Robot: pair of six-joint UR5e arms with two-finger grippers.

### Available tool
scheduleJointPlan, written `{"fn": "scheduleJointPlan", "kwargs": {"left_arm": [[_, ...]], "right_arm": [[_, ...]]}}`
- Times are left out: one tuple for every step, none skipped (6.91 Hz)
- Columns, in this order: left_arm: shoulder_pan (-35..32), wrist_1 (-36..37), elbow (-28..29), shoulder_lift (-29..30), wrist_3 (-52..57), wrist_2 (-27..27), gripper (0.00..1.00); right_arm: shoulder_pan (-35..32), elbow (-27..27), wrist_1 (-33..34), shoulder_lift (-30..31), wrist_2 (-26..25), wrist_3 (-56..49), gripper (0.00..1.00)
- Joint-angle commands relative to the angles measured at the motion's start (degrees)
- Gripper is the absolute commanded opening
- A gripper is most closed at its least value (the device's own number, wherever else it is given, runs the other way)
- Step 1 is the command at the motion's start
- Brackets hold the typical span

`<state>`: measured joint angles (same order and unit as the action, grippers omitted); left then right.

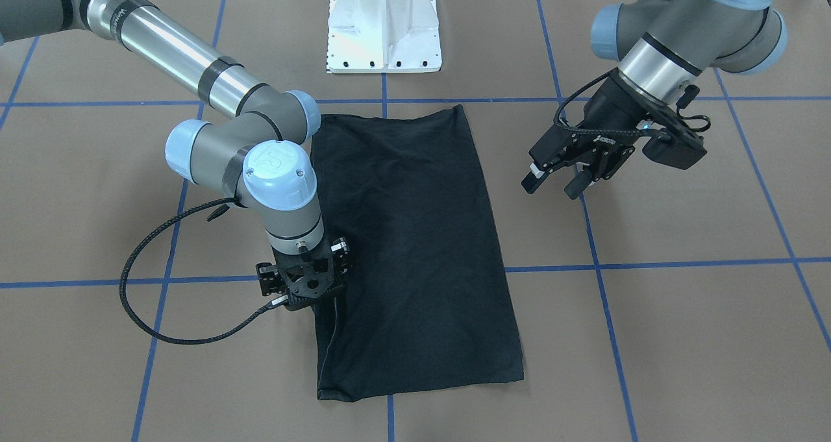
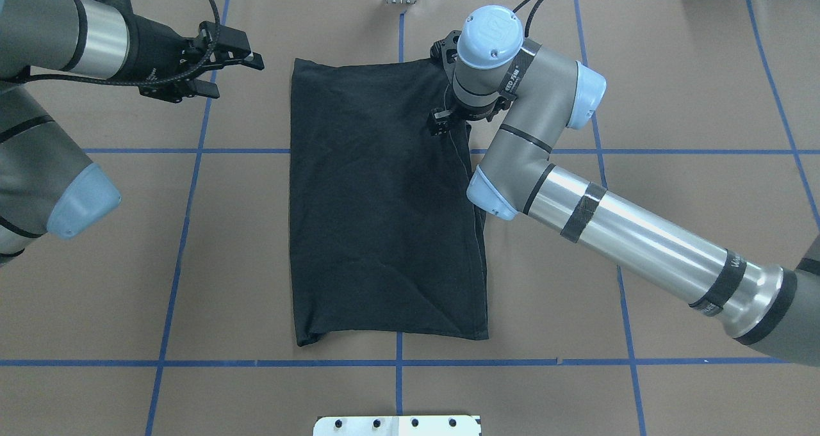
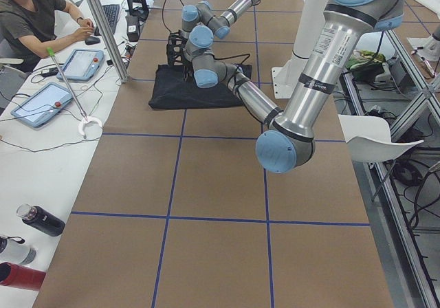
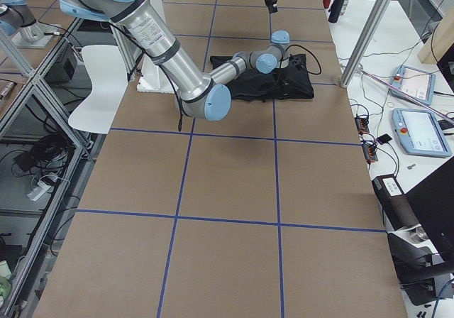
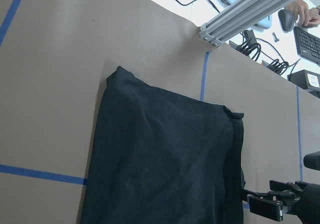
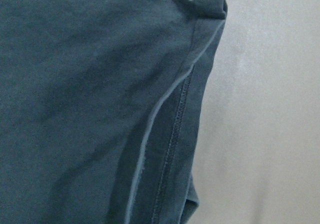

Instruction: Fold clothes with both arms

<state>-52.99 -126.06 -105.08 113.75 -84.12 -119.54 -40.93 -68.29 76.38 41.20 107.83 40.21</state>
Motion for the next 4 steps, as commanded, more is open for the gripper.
{"fn": "scheduleJointPlan", "kwargs": {"left_arm": [[-0.10,0.11,-2.66,-0.28,0.01,-0.52,1.00],[-0.10,0.37,-3.11,-0.28,0.01,-0.52,1.00],[-0.10,0.55,-3.20,-0.19,0.01,-0.52,1.00],[-0.10,0.55,-3.46,-0.19,0.01,-0.43,1.00]], "right_arm": [[1.02,-0.09,-0.01,0.72,0.01,0.04,1.00],[1.64,-0.09,0.08,0.81,-0.08,0.13,1.00],[1.99,0.00,-0.01,0.73,-0.08,0.13,1.00],[1.99,0.09,-0.01,0.81,0.01,0.04,1.00]]}}
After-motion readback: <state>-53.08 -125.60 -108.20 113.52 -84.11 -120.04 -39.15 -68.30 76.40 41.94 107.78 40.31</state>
